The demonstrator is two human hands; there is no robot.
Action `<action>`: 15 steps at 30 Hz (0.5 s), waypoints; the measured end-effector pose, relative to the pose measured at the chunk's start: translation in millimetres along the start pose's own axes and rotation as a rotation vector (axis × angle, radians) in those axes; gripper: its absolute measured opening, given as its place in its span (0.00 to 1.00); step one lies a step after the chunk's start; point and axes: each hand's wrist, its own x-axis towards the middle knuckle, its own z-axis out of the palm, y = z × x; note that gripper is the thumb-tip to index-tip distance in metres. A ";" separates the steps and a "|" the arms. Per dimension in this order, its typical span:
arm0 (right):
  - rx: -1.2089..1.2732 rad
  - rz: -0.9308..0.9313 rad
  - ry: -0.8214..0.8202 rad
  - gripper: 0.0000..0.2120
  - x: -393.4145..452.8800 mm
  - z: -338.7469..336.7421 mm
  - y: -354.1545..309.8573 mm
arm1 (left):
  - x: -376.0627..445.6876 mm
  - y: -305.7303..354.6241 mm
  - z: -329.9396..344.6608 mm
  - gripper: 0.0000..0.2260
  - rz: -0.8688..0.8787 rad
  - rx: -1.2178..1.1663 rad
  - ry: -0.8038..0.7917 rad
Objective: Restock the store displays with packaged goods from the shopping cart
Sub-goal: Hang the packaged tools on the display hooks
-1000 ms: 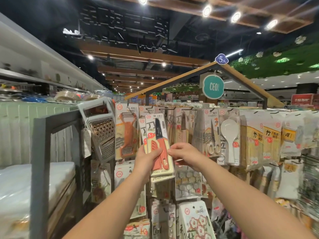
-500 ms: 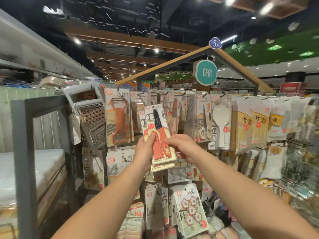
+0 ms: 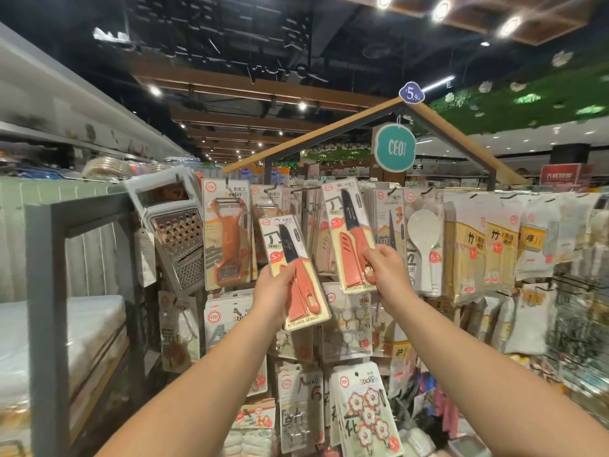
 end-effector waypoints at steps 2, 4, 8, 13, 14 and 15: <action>0.011 0.020 0.023 0.06 -0.3 -4.4 1.9 | 1.1 -0.8 -0.8 0.07 -0.006 -0.001 0.008; 0.023 0.051 0.047 0.06 -0.6 -10.0 7.0 | 1.0 -2.7 -1.3 0.07 -0.013 -0.001 0.010; 0.006 0.043 0.124 0.11 -1.0 -19.7 11.2 | -1.3 -4.5 1.0 0.09 -0.017 0.003 -0.002; 0.000 -0.043 0.145 0.12 5.0 -20.2 -2.3 | -3.0 -5.1 7.1 0.11 -0.019 0.025 0.000; -0.006 -0.049 0.142 0.12 5.7 -19.5 -5.0 | -3.4 -5.5 8.5 0.11 -0.016 0.030 -0.001; -0.010 -0.053 0.134 0.12 6.7 -18.8 -7.2 | -4.0 -5.6 9.7 0.11 -0.012 0.033 -0.001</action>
